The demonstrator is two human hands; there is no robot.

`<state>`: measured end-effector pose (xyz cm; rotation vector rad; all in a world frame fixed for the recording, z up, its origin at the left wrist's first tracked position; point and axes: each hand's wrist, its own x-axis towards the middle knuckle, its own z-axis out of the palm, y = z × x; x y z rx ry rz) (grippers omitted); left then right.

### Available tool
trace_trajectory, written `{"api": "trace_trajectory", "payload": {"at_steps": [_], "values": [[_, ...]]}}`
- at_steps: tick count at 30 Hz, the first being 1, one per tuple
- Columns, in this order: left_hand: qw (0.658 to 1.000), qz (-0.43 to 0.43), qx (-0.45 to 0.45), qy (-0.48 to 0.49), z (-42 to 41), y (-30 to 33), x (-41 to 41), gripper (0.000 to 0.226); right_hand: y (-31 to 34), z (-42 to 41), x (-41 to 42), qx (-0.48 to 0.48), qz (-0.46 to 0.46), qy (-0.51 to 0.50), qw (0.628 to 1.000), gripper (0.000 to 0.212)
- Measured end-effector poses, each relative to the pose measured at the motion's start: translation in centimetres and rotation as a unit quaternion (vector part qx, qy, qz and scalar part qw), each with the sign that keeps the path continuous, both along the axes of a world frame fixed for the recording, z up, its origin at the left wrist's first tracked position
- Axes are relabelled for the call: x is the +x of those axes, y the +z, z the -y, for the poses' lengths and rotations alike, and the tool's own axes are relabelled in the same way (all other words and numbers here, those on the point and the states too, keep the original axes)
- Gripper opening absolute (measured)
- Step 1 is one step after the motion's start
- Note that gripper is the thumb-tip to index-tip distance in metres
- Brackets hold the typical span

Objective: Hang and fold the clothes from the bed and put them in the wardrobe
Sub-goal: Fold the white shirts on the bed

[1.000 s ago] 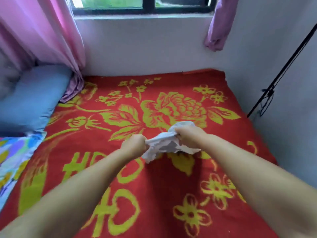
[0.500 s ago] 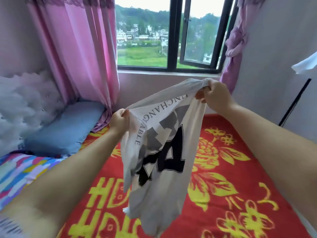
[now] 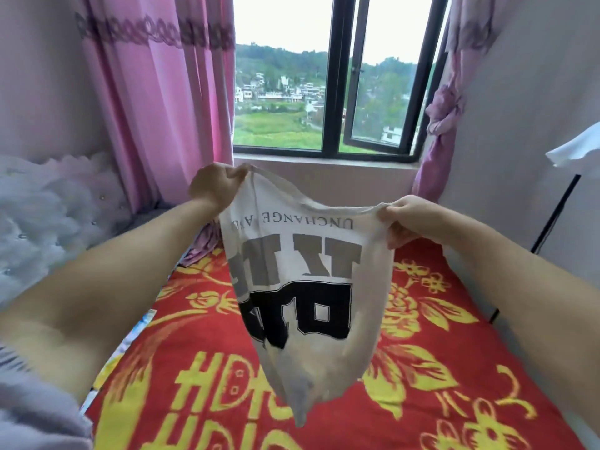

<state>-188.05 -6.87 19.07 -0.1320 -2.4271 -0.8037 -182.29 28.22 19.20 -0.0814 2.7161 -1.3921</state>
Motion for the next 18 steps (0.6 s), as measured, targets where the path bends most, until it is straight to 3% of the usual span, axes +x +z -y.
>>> {"api": "trace_trajectory", "payload": {"at_steps": [2, 4, 6, 11, 13, 15, 17, 18], "values": [[0.995, 0.079, 0.065, 0.022, -0.8, -1.4, -0.4, 0.049, 1.8, 2.7, 1.0, -0.063, 0.008, 0.082, 0.995, 0.026], [0.969, 0.186, 0.155, -0.052, -2.2, -3.1, -0.1, 0.028, 3.5, 4.9, 1.7, -0.154, -0.002, 0.135, 0.979, 0.025], [0.930, 0.261, 0.209, -0.155, -4.5, -4.3, 0.9, 0.026, 4.5, 6.3, 1.9, -0.242, -0.010, 0.140, 0.960, 0.021], [0.911, 0.103, 0.292, -0.273, -9.8, -7.9, 4.6, 0.053, 5.4, 6.9, 0.4, -0.409, -0.024, 0.079, 0.909, 0.021], [0.907, 0.159, 0.240, -0.306, -10.8, -11.0, 6.1, 0.081, 5.8, 6.8, -0.5, -0.441, -0.047, 0.051, 0.895, 0.022], [0.896, 0.282, 0.117, -0.324, -11.0, -14.6, 6.5, 0.085, 6.6, 6.4, -1.1, -0.485, -0.078, 0.033, 0.870, 0.020], [0.891, 0.361, -0.016, -0.276, -11.0, -17.1, 6.4, 0.047, 7.5, 5.4, -1.9, -0.531, -0.117, 0.013, 0.839, 0.019], [0.901, 0.364, -0.017, -0.237, -10.8, -17.7, 6.1, 0.030, 7.7, 4.7, -2.3, -0.539, -0.140, -0.011, 0.831, 0.018]]}}
